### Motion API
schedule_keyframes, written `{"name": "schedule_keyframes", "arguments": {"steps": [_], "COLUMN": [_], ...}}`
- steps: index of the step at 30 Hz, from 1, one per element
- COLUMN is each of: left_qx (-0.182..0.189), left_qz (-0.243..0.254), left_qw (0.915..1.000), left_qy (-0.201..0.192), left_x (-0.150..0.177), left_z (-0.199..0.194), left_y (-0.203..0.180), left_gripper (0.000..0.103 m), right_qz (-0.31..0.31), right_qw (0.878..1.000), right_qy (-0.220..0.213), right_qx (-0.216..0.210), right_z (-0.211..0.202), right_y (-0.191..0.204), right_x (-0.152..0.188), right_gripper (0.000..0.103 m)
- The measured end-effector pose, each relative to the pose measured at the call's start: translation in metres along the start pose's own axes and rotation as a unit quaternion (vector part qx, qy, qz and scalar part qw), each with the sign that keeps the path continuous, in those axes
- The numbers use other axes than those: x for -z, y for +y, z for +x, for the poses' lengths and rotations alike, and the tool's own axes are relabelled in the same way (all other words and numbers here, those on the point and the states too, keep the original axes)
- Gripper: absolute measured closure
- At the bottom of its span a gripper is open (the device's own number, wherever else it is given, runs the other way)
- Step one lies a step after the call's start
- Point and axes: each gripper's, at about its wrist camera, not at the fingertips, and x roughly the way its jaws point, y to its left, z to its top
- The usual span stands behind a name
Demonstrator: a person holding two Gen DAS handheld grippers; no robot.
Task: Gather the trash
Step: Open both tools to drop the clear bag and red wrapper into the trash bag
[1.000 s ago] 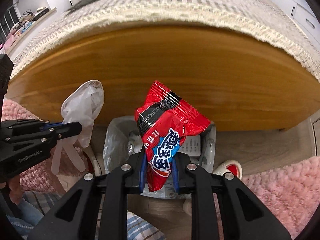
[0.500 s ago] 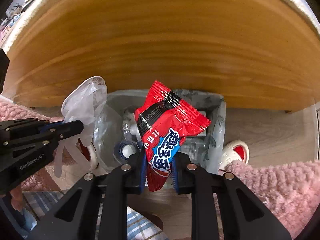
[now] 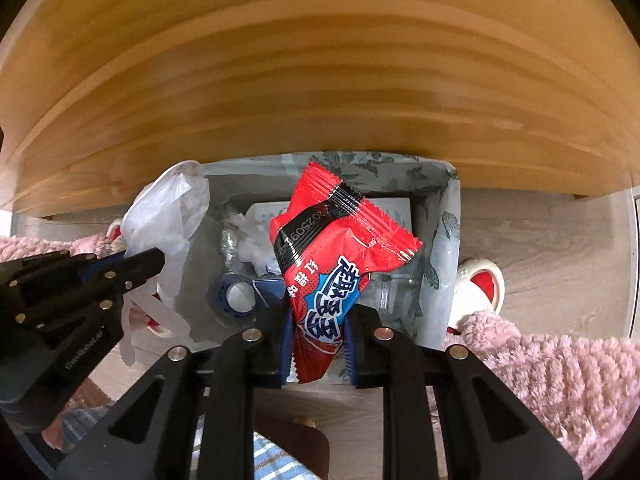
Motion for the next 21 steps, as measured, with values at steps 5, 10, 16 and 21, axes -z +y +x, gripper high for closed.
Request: {"name": "schedule_keyframes", "arguments": {"steps": [5,10,16,21], "left_qx": [-0.008,0.006,0.024,0.018], "left_qz": [0.008,0.016,0.010,0.011], "left_qw": [0.9999,0.9995,0.9993,0.9996], "left_qy": [0.007,0.027,0.027,0.017], "left_x": [0.001,0.003,0.001,0.000], "left_z": [0.017,0.033,0.036,0.030], "left_y": [0.001,-0.005,-0.005,-0.003], "left_gripper": [0.099,0.099,0.099,0.098], "right_qz": [0.018,0.043,0.047,0.053], "right_qw": [1.000,0.998,0.998,0.997], "right_qy": [0.018,0.040,0.049,0.053], "right_qx": [-0.001,-0.011,-0.010,-0.004], "right_z": [0.013,0.027,0.031,0.028], "right_y": [-0.008,-0.018,-0.018,-0.021], "right_x": [-0.002,-0.001,-0.003,-0.005], "right_gripper": [0.083,0.083,0.082,0.074]}}
